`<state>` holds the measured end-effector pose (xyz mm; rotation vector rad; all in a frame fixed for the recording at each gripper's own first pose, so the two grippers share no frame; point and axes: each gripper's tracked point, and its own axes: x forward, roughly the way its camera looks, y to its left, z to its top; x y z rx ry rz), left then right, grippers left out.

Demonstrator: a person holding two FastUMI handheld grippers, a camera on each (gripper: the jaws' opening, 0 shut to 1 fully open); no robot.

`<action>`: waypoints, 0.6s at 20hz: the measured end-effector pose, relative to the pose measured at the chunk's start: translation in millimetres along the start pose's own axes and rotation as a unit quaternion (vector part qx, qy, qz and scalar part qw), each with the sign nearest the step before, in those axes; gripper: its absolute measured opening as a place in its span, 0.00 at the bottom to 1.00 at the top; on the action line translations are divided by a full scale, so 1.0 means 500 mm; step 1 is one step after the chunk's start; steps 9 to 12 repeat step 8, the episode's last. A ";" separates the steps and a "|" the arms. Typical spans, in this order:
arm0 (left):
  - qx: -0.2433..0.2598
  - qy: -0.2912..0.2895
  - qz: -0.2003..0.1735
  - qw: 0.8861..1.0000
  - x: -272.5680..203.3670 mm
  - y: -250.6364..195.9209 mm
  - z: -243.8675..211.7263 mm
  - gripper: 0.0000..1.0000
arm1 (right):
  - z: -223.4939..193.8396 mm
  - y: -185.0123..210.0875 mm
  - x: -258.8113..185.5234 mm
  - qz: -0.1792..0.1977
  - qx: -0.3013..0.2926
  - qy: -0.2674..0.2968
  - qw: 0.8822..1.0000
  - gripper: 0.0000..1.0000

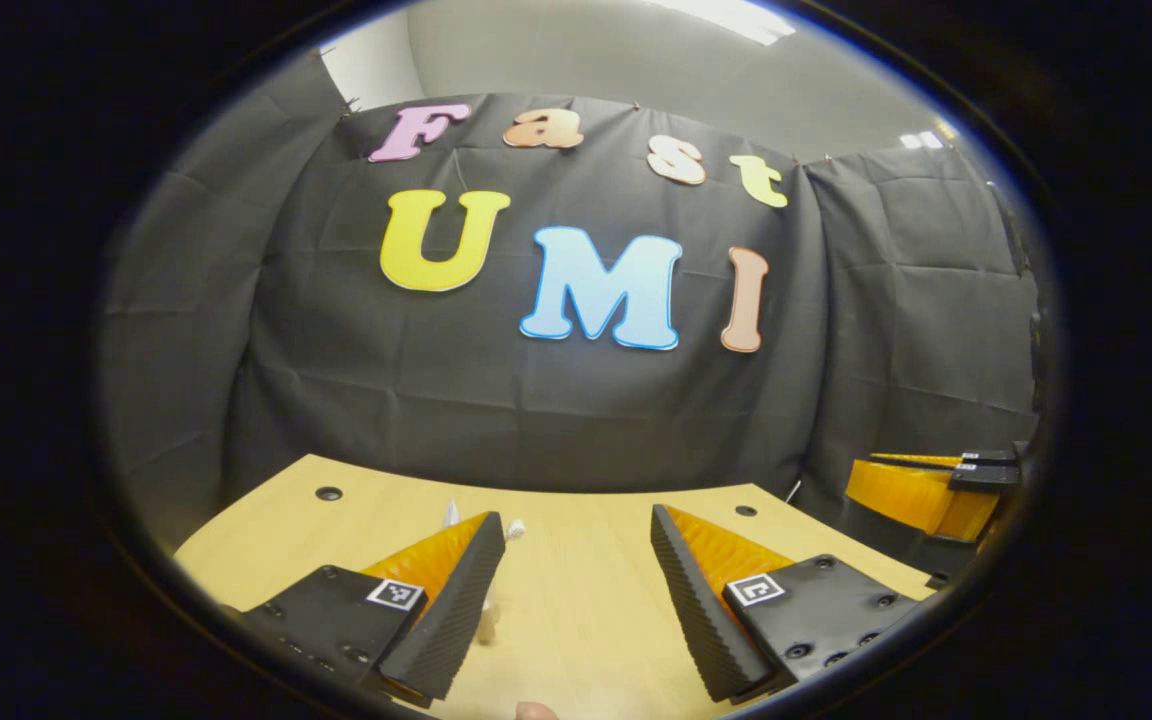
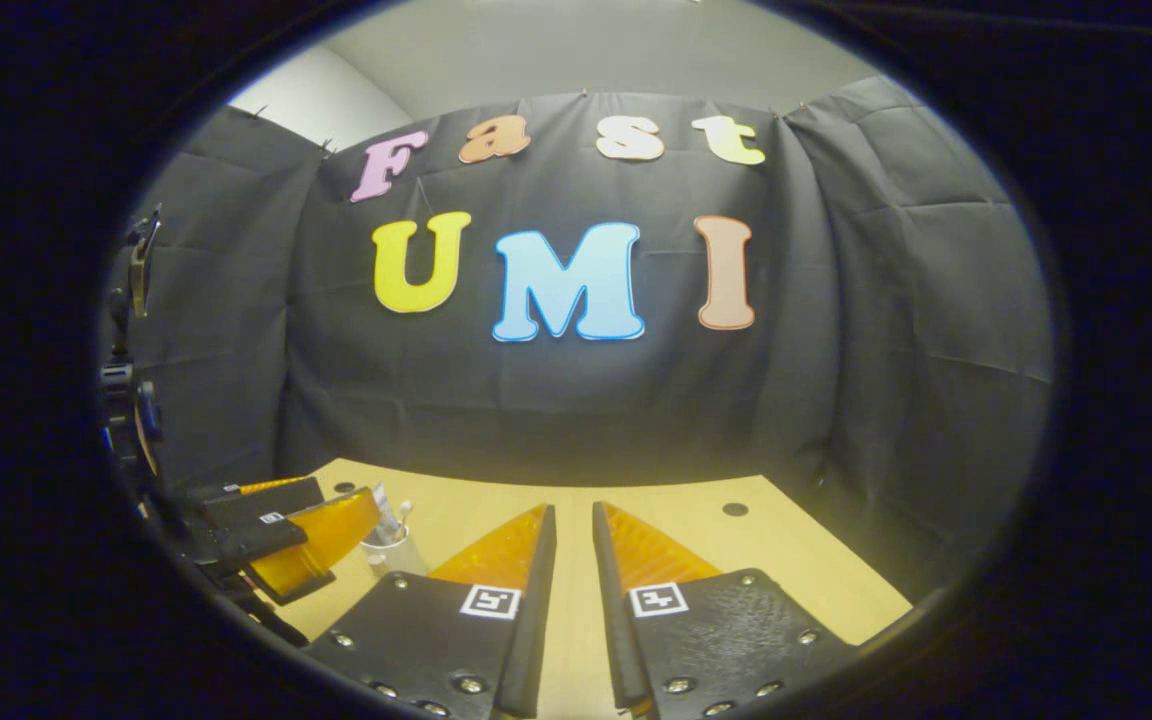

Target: Put the toothbrush and toothpaste on the desktop into the cup, then pick up the cup and place it on the coaster on the desktop.

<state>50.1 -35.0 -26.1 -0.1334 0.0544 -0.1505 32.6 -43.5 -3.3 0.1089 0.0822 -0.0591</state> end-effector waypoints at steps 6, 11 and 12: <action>0.008 -0.002 0.018 1.000 -0.019 0.022 0.010 0.94 | 0.011 0.016 0.019 0.030 0.013 -0.015 0.999 0.25; 0.008 -0.007 0.021 1.000 -0.028 0.027 0.018 0.94 | 0.023 0.017 0.021 0.033 0.005 -0.021 0.999 0.26; 0.008 -0.007 0.021 1.000 -0.028 0.027 0.018 0.94 | 0.023 0.017 0.021 0.033 0.005 -0.021 0.999 0.26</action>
